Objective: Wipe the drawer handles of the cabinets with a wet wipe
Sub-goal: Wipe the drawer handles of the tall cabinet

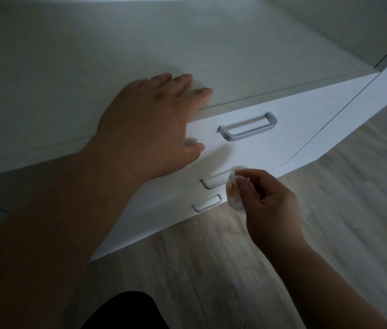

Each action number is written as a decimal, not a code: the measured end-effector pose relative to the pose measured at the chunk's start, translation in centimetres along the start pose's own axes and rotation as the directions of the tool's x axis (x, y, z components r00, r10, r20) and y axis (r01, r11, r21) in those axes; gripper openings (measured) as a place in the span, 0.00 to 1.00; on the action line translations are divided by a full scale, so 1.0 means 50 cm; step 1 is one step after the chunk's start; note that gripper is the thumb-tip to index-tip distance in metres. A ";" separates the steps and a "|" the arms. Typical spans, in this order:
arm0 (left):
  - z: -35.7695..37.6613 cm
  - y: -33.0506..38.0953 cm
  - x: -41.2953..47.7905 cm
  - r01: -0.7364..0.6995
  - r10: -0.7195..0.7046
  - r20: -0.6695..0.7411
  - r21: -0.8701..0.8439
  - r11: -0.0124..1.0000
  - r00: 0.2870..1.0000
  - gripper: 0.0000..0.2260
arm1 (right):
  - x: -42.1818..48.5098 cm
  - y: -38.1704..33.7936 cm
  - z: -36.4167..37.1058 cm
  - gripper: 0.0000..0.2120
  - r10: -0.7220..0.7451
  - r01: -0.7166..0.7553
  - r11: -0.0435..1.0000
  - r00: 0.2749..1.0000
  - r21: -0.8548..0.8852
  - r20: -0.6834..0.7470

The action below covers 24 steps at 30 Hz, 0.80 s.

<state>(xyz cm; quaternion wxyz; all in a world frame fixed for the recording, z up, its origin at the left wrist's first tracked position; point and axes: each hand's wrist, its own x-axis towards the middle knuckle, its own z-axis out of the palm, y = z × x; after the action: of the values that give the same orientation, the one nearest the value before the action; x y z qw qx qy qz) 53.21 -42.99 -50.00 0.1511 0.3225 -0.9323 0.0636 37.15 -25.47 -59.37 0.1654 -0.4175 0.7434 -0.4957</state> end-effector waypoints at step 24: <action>0.259 0.143 -0.220 0.003 -0.016 -0.209 -0.062 0.998 0.978 0.18 | 0.136 0.202 -0.045 0.08 -0.103 0.187 0.946 0.947 -0.263 0.304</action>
<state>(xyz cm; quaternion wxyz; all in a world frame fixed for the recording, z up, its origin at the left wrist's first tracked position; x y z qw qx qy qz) 53.87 -33.79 -65.95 0.2584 0.3136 -0.9112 0.0678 26.99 -27.86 -66.02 0.1711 -0.5583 0.7428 -0.3274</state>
